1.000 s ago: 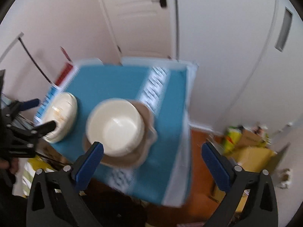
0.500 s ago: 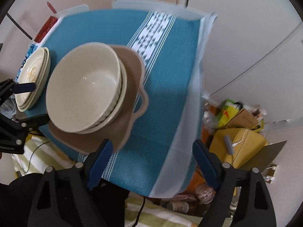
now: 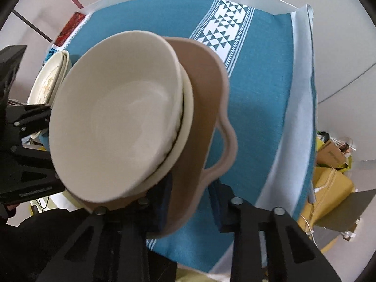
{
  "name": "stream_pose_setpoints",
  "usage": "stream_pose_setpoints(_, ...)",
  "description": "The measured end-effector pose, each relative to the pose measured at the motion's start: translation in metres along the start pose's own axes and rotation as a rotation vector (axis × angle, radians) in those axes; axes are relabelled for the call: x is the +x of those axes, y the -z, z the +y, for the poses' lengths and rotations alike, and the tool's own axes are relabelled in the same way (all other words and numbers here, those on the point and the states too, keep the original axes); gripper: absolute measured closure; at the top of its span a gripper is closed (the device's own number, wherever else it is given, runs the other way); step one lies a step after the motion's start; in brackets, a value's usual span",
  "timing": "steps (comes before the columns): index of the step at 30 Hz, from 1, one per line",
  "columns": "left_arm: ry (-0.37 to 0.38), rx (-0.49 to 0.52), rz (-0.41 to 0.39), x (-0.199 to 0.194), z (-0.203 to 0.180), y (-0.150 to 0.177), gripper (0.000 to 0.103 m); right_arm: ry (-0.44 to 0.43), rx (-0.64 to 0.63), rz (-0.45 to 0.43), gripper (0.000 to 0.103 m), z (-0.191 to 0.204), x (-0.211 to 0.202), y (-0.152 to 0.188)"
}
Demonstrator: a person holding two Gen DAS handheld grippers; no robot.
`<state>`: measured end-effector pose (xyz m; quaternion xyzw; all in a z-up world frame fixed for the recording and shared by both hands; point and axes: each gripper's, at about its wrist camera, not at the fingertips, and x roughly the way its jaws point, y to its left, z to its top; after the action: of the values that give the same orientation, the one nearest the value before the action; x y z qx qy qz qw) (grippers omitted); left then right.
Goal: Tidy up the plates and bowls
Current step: 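Grasp the rim of the taupe basin holding the bowls with both grippers, then lift the basin with bowls and carry it over the plate stack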
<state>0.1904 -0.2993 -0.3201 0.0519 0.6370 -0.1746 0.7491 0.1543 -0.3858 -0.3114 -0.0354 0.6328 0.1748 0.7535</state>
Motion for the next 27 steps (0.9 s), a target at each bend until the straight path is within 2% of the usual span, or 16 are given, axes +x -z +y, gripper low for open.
stream_pose_setpoints(1, -0.001, 0.001, -0.017, 0.000, 0.000, 0.001, 0.075, -0.011, 0.003, -0.010, 0.084, -0.002, 0.001, 0.002)
stream_pose_setpoints(3, -0.013, 0.014, -0.055, -0.001, -0.003, 0.003, 0.080, -0.024, -0.004, -0.031, 0.087, 0.000, 0.001, 0.004)
stream_pose_setpoints(4, -0.013, 0.027, -0.071, -0.002, -0.005, 0.003, 0.086, -0.027, -0.009, -0.046, 0.089, 0.001, 0.001, 0.007)
stream_pose_setpoints(6, -0.027, 0.063, -0.099, -0.003, -0.011, 0.005, 0.091, -0.030, -0.012, -0.072, 0.089, 0.002, 0.001, 0.010)
stream_pose_setpoints(8, -0.062, 0.090, -0.121, -0.004, -0.017, 0.007, 0.091, -0.034, -0.012, -0.094, 0.089, 0.002, 0.000, 0.014)
stream_pose_setpoints(18, -0.108, 0.128, -0.168, -0.022, -0.014, 0.009, 0.091, -0.032, -0.016, -0.129, 0.089, -0.002, -0.008, 0.021)
stream_pose_setpoints(23, -0.133, 0.106, -0.189, -0.062, -0.004, 0.005, 0.091, -0.037, -0.046, -0.148, 0.089, 0.007, -0.033, 0.012)
stream_pose_setpoints(27, -0.137, 0.080, -0.213, -0.102, 0.018, 0.011, 0.091, -0.035, -0.070, -0.169, 0.089, 0.031, -0.062, -0.001)
